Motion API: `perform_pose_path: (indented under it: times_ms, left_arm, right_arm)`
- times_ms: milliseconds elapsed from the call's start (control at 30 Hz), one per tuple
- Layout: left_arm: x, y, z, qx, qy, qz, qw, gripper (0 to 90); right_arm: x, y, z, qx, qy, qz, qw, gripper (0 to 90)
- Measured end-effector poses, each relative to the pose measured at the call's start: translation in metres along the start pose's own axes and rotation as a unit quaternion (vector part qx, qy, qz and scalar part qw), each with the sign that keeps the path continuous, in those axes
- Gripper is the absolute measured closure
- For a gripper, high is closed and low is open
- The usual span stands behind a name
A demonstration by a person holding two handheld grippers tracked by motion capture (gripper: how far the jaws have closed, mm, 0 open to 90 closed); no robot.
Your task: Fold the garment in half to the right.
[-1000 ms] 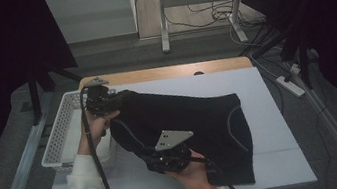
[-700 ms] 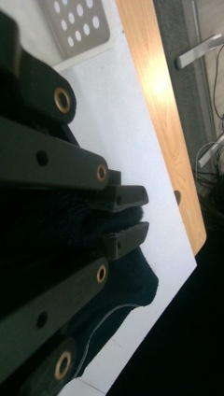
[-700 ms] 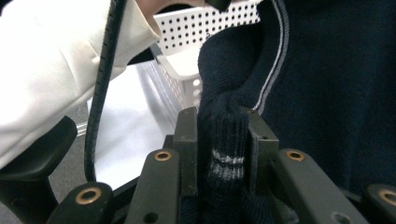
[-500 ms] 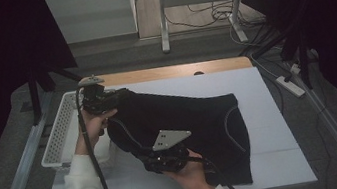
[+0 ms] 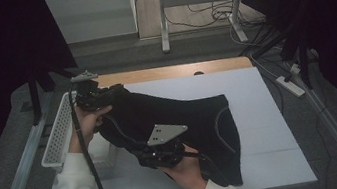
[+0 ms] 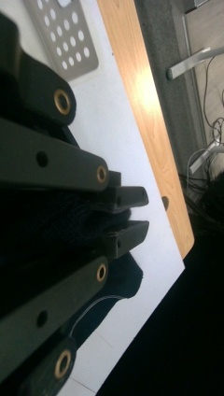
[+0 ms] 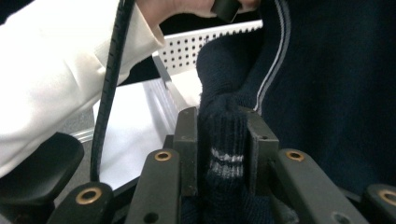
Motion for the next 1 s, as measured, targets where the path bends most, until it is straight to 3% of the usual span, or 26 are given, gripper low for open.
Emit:
perform_pose_path:
  times_ms: [333,633,1000]
  left_arm:
    - [0.026,0.002,-0.015,0.011,0.006,0.024,0.9996,81.1]
    - [0.043,0.002,-0.027,0.018,0.014,0.034,0.9992,81.0]
    - [0.074,-0.001,-0.049,0.03,0.033,0.047,0.9979,80.8]
  right_arm:
    - [-0.014,0.021,-0.008,0.019,0.001,0.024,0.9995,70.5]
    - [-0.034,0.037,-0.013,0.028,0.019,0.034,0.9989,70.5]
    - [-0.055,0.057,-0.025,0.045,0.04,0.042,0.9973,70.5]
Point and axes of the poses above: each handheld gripper's, and its own axes: x roughly forward along the jaws, y roughly out of its underside, z roughly to its left, the point moved 4 cm from there along x, roughly forward along the jaws, and after that the axes turned 1 degree about y, right-handed, at the moved point
